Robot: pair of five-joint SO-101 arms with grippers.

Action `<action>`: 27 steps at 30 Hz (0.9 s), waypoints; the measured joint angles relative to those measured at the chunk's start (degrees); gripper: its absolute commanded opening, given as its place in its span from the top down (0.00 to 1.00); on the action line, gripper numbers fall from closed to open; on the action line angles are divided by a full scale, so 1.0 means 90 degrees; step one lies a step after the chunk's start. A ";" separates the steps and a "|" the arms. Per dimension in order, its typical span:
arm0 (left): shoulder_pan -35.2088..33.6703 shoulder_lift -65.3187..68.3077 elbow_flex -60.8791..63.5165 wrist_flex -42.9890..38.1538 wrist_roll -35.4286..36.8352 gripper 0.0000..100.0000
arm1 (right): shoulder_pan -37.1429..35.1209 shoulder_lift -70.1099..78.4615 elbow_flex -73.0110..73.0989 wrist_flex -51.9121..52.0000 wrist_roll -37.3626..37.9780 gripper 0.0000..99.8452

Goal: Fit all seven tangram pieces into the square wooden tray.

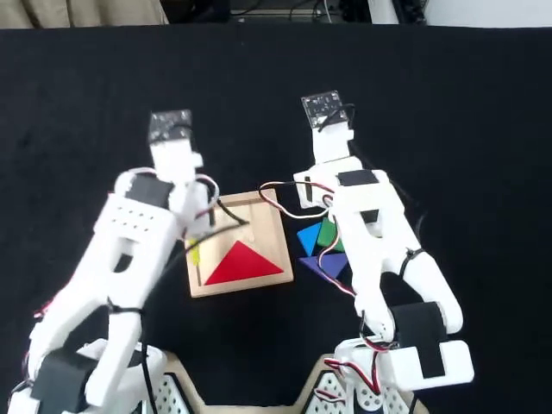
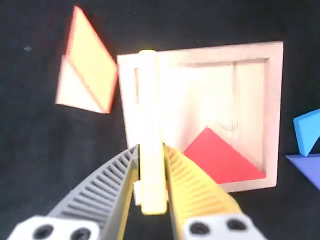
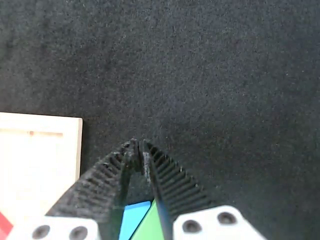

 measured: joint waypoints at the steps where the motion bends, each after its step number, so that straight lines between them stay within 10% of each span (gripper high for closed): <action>1: 0.0059 -0.0068 0.0244 -0.0283 0.0020 0.95 | 0.0000 0.0000 0.0000 0.0000 0.0000 0.99; 27: 0.0059 -0.0156 0.2344 -0.2696 0.0029 0.95 | 0.0000 0.0000 0.0000 0.0000 0.0000 0.99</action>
